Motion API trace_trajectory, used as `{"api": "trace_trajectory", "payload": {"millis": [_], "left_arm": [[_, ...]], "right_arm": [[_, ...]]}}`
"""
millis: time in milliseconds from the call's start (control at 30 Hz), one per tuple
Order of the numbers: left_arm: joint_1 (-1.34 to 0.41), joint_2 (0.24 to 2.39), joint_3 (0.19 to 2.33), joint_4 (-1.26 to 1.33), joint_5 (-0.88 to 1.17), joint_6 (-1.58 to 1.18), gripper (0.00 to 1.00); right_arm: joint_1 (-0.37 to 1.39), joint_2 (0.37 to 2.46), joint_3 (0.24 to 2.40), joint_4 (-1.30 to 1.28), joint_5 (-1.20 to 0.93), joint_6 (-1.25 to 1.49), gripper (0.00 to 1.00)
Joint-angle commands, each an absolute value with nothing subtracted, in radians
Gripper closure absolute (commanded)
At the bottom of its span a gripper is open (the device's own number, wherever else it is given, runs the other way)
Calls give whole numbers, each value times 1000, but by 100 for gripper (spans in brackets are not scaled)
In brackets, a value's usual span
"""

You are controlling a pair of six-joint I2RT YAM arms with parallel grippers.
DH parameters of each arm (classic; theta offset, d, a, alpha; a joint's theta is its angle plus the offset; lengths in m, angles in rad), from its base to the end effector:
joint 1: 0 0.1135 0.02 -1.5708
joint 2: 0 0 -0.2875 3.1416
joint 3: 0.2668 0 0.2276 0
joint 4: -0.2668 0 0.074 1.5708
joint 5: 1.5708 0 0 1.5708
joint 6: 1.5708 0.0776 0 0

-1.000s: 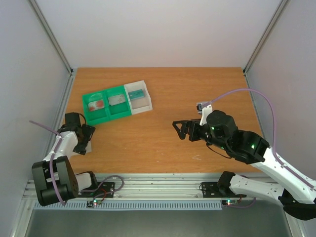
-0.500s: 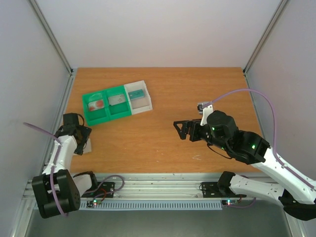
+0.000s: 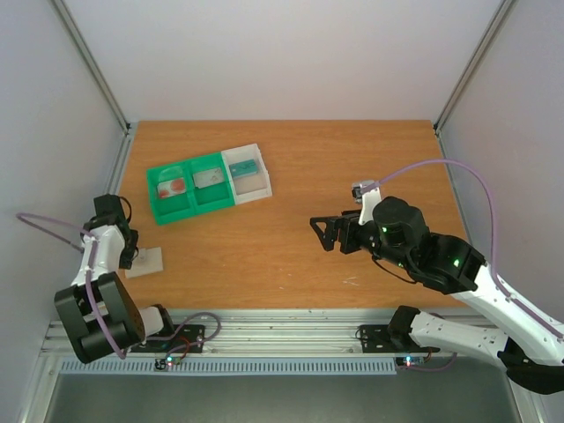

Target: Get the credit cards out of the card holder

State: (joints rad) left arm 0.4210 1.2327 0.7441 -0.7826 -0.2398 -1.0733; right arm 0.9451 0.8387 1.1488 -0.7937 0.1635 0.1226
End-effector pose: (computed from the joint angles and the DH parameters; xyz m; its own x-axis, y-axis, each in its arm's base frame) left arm 0.1666 0.0948 0.1919 -0.0111 -0.9403 -0.3403 -0.9863 0.0663 -0.1511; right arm 0.0992 0.1157 0.3815 -0.3578 -0.2891 -0.8879 -0.6767 0.7355 0.0332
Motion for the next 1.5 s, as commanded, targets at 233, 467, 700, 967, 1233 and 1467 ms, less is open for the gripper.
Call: {"api": "trace_trajectory", "payload": {"millis": [233,467,700,967,1233,1467], "left_arm": [[431,1361,781,-733,-304,-1077,47],[431,1439,842,-739,-353,-1022,41],[433,1550,883,-750,-288,-1005,46],[432,1572,847,-693,-211,-1000,49],[415,1517,784,-668,-140,-994,56],[333,1439,722,-689,-104,-1017,57]], "right_arm": [[954,839,1159,-746,127,108,2],[954,824,1170,-771,137,99,2],[954,800,1169,-773,143,88,2],[954,772,1160,-783,168,81,2],[954,774,1160,-797,194,75,1],[954,781,1146,-786,197,82,2]]}}
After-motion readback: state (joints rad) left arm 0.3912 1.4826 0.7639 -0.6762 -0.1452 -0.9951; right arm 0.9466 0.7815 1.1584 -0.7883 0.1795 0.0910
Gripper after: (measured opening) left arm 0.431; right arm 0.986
